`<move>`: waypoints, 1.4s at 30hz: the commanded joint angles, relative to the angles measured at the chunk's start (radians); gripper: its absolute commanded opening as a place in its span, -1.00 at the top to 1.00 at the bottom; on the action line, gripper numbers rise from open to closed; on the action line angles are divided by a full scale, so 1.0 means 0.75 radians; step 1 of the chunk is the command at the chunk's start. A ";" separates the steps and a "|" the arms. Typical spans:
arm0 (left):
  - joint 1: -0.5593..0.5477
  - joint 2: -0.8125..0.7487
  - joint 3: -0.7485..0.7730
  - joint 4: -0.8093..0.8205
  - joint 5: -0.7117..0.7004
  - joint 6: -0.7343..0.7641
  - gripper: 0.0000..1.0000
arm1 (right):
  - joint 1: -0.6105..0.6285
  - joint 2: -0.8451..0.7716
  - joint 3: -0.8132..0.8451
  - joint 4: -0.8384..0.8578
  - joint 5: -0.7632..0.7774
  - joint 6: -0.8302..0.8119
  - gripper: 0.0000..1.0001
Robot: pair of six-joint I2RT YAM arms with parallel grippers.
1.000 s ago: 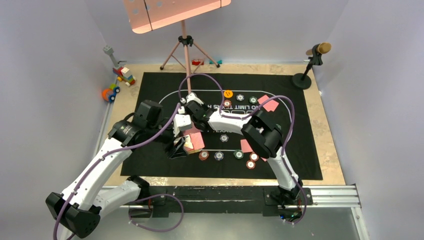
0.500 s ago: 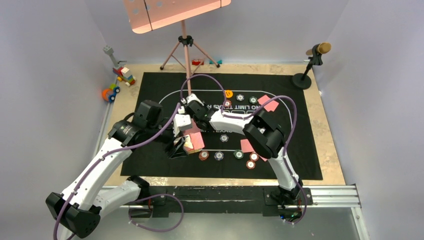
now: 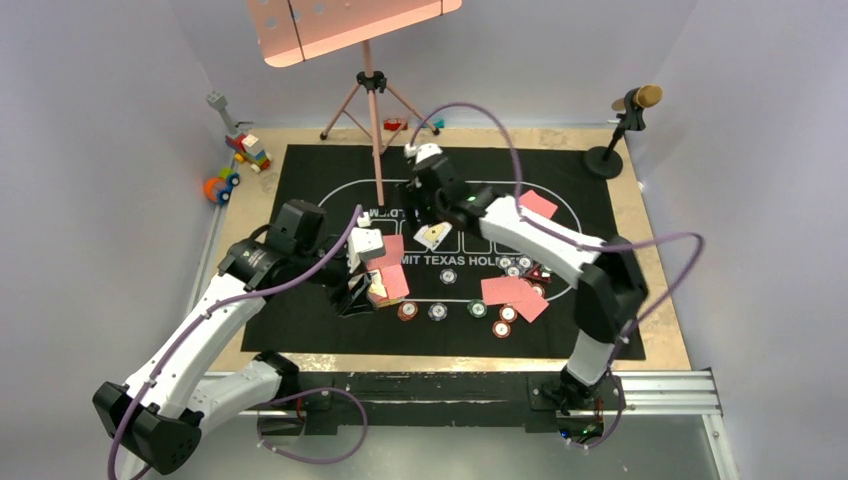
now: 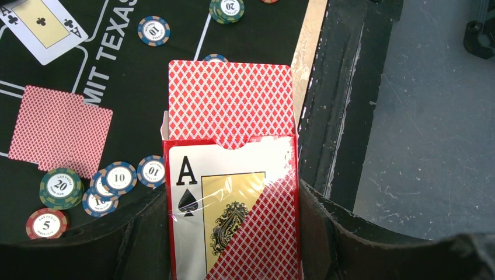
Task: Distribute texas hold em gaming equipment
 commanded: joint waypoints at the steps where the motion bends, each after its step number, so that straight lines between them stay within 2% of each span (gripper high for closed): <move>1: 0.006 -0.002 0.032 0.059 0.033 0.006 0.83 | -0.092 -0.253 -0.060 -0.030 -0.401 0.198 -0.57; 8: 0.005 -0.013 0.014 0.072 0.017 0.015 0.84 | -0.235 -0.573 -0.430 0.376 -1.097 0.465 -0.81; 13: 0.005 -0.003 0.024 0.086 0.017 0.012 0.87 | -0.199 -0.576 -0.535 0.572 -1.378 0.605 -0.88; 21: 0.006 0.013 0.044 0.107 0.004 0.000 0.91 | -0.110 -0.516 -0.611 0.840 -1.507 0.758 -0.94; 32: 0.006 0.030 0.071 0.121 -0.001 -0.019 0.95 | -0.041 -0.406 -0.658 0.915 -1.519 0.821 -0.97; 38: 0.006 0.032 0.075 0.124 0.001 -0.026 0.96 | -0.051 -0.387 -0.698 0.973 -1.541 0.875 -0.65; 42: 0.005 0.032 0.075 0.124 0.004 -0.028 0.97 | -0.063 -0.372 -0.716 0.973 -1.550 0.887 -0.51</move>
